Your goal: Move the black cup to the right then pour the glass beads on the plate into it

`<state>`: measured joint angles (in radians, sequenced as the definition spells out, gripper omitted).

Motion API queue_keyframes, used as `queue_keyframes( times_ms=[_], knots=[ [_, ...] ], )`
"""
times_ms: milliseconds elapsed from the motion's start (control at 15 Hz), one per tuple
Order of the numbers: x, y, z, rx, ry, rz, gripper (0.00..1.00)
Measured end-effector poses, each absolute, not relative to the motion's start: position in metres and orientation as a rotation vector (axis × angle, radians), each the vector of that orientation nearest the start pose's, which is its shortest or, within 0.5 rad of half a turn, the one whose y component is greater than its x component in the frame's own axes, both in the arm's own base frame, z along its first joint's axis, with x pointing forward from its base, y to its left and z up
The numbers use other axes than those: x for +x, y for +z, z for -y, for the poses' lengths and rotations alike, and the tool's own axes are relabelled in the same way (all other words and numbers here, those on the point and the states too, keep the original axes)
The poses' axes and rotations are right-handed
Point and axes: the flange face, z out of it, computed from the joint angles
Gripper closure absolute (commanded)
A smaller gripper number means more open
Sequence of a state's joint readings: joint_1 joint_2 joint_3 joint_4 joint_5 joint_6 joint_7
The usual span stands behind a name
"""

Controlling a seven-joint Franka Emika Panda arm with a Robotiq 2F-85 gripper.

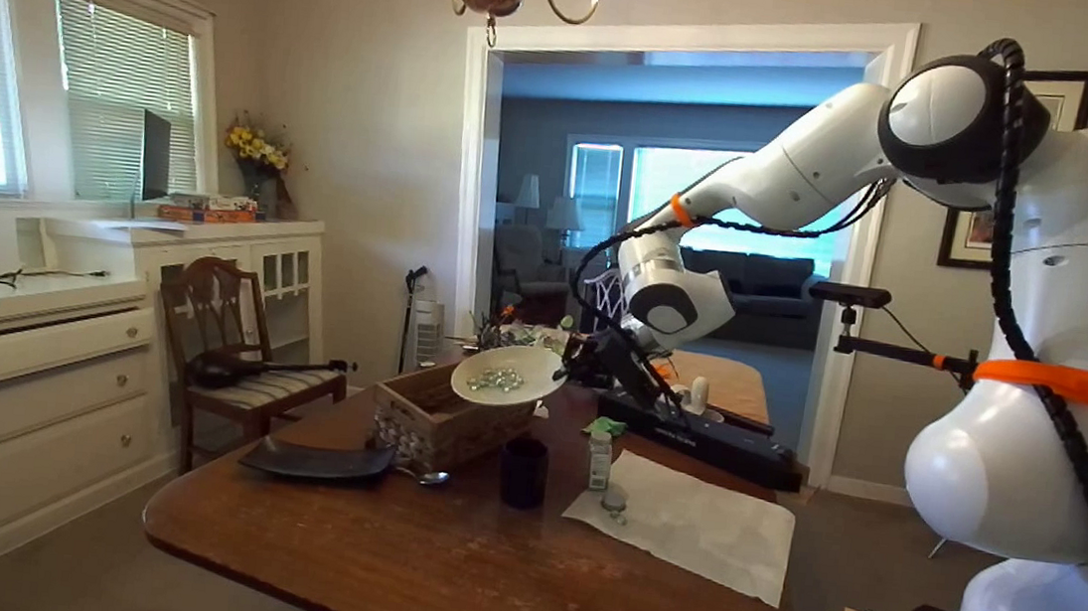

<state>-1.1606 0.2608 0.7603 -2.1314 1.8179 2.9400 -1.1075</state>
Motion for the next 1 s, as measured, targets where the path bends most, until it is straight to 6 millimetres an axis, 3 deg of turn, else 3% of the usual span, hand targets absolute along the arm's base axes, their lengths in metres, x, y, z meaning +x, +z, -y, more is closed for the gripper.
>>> queue_keyframes(
  times_ms=[133,467,1000],
  knots=[
    [0.484,0.322,0.28,-2.078,-1.082,-1.303,0.98],
    [0.478,0.314,0.283,-2.101,-1.076,-1.303,0.98],
    [0.428,0.304,0.31,-2.141,-1.13,-1.279,0.98]
  ],
)
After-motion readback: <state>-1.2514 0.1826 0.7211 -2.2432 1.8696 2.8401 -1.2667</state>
